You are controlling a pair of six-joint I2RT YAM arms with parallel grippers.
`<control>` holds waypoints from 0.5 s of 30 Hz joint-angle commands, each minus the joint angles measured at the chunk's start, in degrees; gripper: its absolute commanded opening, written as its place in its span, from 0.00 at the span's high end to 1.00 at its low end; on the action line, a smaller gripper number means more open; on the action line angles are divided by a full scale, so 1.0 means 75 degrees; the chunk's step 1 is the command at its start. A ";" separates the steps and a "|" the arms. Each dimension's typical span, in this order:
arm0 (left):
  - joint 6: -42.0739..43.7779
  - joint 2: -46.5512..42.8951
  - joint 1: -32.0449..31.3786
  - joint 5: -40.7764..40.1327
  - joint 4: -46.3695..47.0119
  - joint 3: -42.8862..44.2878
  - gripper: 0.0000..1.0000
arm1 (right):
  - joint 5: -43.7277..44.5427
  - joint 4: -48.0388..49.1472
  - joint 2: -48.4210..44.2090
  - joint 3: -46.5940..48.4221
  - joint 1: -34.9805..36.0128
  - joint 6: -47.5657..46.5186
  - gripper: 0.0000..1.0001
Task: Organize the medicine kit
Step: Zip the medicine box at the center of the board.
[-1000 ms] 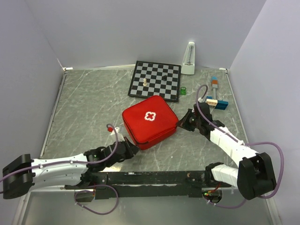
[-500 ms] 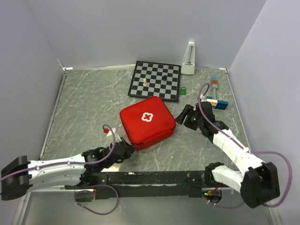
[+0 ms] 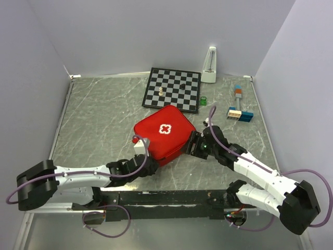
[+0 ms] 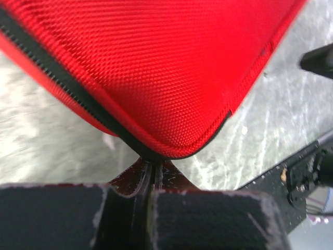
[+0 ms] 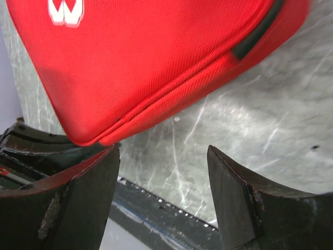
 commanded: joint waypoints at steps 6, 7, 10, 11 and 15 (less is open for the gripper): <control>0.0993 0.1768 -0.0681 0.1022 0.0764 0.1498 0.99 | -0.0192 0.0264 -0.0038 -0.0107 0.0378 0.0753 0.23; 0.1121 0.1921 -0.0740 0.1057 0.0822 0.1650 0.99 | -0.0146 0.0206 -0.0120 -0.0107 0.0413 0.0764 0.23; 0.1391 0.2401 -0.0822 0.1221 0.1010 0.2026 0.99 | -0.0110 0.0100 -0.0296 -0.0166 0.0483 0.0811 0.23; 0.1462 0.2589 -0.0822 0.1280 0.1057 0.2166 0.99 | -0.0099 0.0088 -0.0320 -0.0189 0.0518 0.0846 0.23; 0.1767 0.3292 -0.0834 0.1561 0.1232 0.2682 0.99 | -0.0040 -0.0040 -0.0367 -0.0341 0.0706 0.1068 0.25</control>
